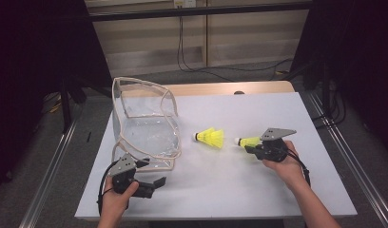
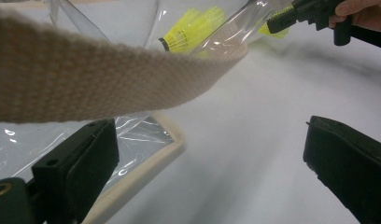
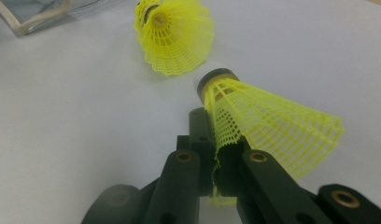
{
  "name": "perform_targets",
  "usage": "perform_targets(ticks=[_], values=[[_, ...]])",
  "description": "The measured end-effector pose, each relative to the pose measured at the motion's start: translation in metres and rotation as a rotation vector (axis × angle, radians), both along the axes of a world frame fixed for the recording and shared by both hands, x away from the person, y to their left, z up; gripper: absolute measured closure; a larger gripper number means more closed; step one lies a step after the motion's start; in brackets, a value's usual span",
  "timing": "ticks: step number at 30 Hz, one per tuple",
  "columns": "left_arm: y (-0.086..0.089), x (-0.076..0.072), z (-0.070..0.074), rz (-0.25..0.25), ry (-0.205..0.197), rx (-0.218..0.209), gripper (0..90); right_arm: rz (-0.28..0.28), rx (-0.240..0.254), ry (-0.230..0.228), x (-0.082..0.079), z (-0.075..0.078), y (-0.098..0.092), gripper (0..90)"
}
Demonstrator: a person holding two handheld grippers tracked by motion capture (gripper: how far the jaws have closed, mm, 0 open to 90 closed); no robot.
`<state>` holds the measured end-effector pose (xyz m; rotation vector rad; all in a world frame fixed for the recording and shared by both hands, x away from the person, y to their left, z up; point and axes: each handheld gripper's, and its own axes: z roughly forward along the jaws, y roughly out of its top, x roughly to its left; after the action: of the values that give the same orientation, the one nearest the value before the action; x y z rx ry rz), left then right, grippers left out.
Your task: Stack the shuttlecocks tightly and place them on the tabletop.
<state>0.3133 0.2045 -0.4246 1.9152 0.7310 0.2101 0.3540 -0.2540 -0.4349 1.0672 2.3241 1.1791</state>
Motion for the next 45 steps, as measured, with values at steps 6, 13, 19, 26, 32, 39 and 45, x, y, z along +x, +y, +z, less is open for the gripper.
perform_targets(ticks=[6,13,19,26,32,39,45], values=[[0.0,0.0,0.0,0.001,0.0,0.001,3.6,0.008,-0.002,-0.008,0.002,0.002,0.004,88.6],[0.0,0.0,0.0,0.001,0.0,0.001,3.6,0.007,0.003,-0.009,0.004,0.002,0.006,88.5],[0.0,0.0,-0.001,0.004,-0.002,-0.005,3.6,0.01,0.007,-0.008,0.005,0.002,0.007,88.5],[0.001,0.001,-0.001,0.002,0.003,0.005,3.6,0.017,0.004,-0.009,0.006,0.002,0.009,88.4],[0.0,0.001,-0.001,0.003,0.002,0.003,3.6,0.027,0.007,-0.01,0.008,0.002,0.014,88.5],[0.001,0.001,-0.001,0.005,0.002,-0.001,3.6,0.032,0.013,-0.009,0.01,0.002,0.019,88.6],[0.001,0.001,-0.001,0.002,0.004,0.005,3.6,0.029,0.021,-0.01,0.012,0.002,0.02,88.6]])
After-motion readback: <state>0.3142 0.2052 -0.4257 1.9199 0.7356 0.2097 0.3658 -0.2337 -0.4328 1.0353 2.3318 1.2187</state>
